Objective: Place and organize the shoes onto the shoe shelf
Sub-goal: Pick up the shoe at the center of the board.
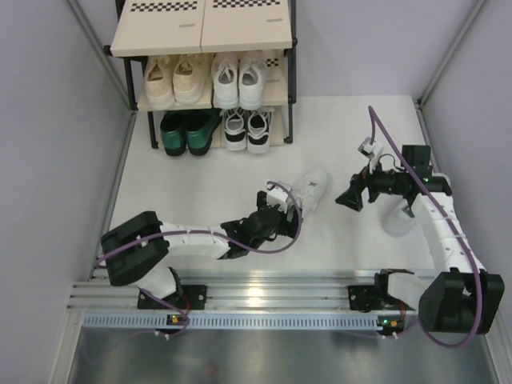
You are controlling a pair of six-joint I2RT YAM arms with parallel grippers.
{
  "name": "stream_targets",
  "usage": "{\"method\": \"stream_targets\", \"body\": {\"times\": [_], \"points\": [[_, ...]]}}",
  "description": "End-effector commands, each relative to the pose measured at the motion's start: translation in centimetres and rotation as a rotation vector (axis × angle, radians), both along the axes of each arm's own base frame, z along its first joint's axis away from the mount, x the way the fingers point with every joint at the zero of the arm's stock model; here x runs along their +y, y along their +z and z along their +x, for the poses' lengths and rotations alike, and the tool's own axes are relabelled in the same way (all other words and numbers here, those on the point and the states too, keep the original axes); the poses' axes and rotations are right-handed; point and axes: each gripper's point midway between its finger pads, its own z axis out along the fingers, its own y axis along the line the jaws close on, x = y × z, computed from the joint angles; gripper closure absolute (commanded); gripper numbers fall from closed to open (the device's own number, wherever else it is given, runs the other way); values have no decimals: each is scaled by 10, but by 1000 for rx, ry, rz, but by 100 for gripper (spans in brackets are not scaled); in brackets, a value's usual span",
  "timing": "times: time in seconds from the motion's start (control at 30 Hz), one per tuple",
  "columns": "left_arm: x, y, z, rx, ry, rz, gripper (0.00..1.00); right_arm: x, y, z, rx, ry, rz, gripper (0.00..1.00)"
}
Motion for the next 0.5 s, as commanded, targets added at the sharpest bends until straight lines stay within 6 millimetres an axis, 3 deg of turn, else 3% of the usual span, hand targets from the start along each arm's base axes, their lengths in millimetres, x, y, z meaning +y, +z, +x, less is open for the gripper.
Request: {"method": "stream_targets", "body": {"times": [0.0,0.17,0.23,0.27,0.3,0.37,0.43,0.47], "points": [[3,-14,9,-23,13,146,8,1,11,-3,-52,34,26,1],[-5,-29,14,-26,-21,236,13,-2,12,-3,-50,25,33,1],[-7,-30,15,-29,-22,245,25,-3,12,-3,-52,25,35,1],[-7,-31,15,-30,-21,250,33,-3,11,-4,-49,23,37,1],[-8,-30,16,-30,-20,246,53,-4,11,-3,-47,21,38,1],[-9,-24,17,-39,-14,234,80,-4,11,-4,-46,20,42,1],[-9,-18,18,-51,-12,222,100,-5,12,-4,-45,22,43,1],[-11,-11,18,-59,-16,207,100,-5,11,-4,-42,19,44,1]]}}
